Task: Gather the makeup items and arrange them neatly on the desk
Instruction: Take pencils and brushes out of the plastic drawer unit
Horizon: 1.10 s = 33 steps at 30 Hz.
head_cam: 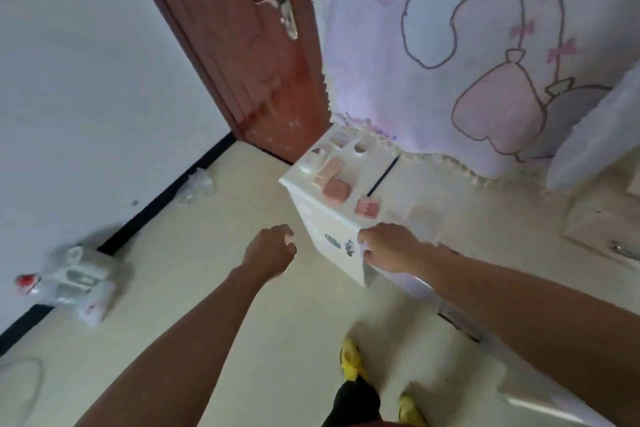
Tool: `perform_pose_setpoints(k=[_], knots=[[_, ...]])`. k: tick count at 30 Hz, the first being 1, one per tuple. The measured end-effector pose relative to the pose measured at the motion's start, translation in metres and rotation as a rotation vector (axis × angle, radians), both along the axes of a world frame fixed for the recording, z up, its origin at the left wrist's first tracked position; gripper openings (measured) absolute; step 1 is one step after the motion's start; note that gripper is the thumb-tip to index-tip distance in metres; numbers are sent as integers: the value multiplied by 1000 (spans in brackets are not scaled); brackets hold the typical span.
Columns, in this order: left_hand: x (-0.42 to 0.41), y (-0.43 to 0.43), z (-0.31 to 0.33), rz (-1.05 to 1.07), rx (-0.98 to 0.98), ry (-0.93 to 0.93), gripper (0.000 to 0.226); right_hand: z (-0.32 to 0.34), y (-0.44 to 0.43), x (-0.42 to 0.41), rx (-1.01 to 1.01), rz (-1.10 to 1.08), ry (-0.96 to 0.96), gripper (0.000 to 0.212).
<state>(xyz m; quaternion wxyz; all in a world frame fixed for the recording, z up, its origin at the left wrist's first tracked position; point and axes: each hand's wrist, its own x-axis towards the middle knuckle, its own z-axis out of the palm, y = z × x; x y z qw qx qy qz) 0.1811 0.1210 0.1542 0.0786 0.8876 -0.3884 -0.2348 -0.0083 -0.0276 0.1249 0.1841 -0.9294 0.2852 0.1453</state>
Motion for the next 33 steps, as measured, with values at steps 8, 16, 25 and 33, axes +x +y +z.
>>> perform_pose_setpoints(k=[8, 16, 25, 33], knots=[[75, 202, 89, 407, -42, -271, 29, 92, 136, 173, -128, 520, -145, 36], [146, 463, 130, 753, 32, -380, 36, 148, 381, 343, -236, 929, -290, 33], [169, 726, 171, 1142, 122, -424, 34, 192, 675, 459, -147, 1229, -371, 30], [186, 894, 146, 1416, 211, -363, 32, 177, 883, 539, -99, 1505, -389, 30]])
